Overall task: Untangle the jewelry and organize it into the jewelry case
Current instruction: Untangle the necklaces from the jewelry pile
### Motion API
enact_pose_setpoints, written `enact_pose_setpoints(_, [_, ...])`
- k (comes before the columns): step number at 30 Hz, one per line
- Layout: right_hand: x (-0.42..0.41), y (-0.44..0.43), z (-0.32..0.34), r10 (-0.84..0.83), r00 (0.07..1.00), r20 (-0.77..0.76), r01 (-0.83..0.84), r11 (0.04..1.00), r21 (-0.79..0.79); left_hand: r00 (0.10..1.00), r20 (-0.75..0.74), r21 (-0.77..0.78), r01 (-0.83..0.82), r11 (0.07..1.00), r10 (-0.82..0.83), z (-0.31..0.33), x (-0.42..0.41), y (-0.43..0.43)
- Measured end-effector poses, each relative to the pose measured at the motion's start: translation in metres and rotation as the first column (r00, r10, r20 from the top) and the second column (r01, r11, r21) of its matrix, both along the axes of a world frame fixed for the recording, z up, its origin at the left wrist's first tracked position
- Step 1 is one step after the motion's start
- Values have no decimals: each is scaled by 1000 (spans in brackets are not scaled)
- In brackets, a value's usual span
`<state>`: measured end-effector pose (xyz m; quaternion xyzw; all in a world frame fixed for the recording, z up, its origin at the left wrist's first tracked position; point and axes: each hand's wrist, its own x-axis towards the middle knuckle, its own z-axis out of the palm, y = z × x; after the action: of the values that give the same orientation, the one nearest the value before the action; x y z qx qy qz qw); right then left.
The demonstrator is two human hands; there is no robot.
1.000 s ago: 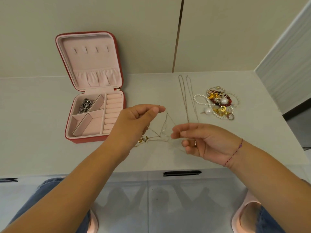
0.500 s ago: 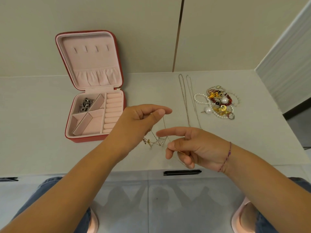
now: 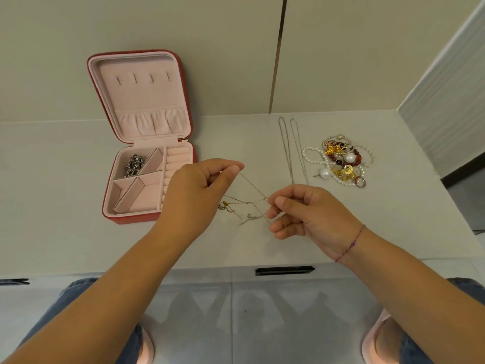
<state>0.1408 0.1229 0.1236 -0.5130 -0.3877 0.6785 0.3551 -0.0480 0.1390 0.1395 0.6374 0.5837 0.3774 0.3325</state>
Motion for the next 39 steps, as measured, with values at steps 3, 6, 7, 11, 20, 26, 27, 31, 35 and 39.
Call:
enact_pose_setpoints(3, [0, 0, 0, -17, 1000, 2, 17, 1000, 18, 997, -71, 37, -24, 999, 26, -4, -1, 0])
enact_pose_setpoints(6, [0, 0, 0, -10, 999, 30, 9, 1000, 26, 997, -66, 47, -30, 998, 33, -2, 0, 1])
enact_pose_setpoints(7, [0, 0, 0, -7, 999, 38, 6, 1000, 28, 998, -60, 48, -30, 998, 33, -1, 0, 1])
enact_pose_setpoints(11, [-1, 0, 1, -4, 999, 45, 3, 1000, 31, 999, -30, 46, -16, 999, 18, -1, 2, 1])
enact_pose_setpoints(20, [-1, -1, 4, 23, 999, -49, -24, 1000, -20, 992, 125, 8, 19, 1000, -20, 3, 4, 1])
enact_pose_setpoints(26, [0, -2, 7, 98, 976, -194, -135, 973, -186, 989, 148, 3, 28, 1000, -28, 4, 4, 0])
enact_pose_setpoints(27, [0, -2, 7, 109, 969, -222, -155, 967, -204, 988, 150, 0, 27, 1000, -26, 4, 4, 0])
enact_pose_setpoints(31, [0, -2, 9, 131, 939, -317, -211, 949, -235, 989, 145, -4, 24, 1000, -23, 3, 3, 0])
enact_pose_setpoints(35, [2, -2, 9, 136, 904, -404, -245, 941, -232, 990, 135, -3, 30, 1000, -29, 4, 3, -1])
enact_pose_setpoints(39, [3, -2, 8, 130, 877, -463, -256, 942, -219, 990, 134, -8, 40, 999, -39, 4, 4, -1])
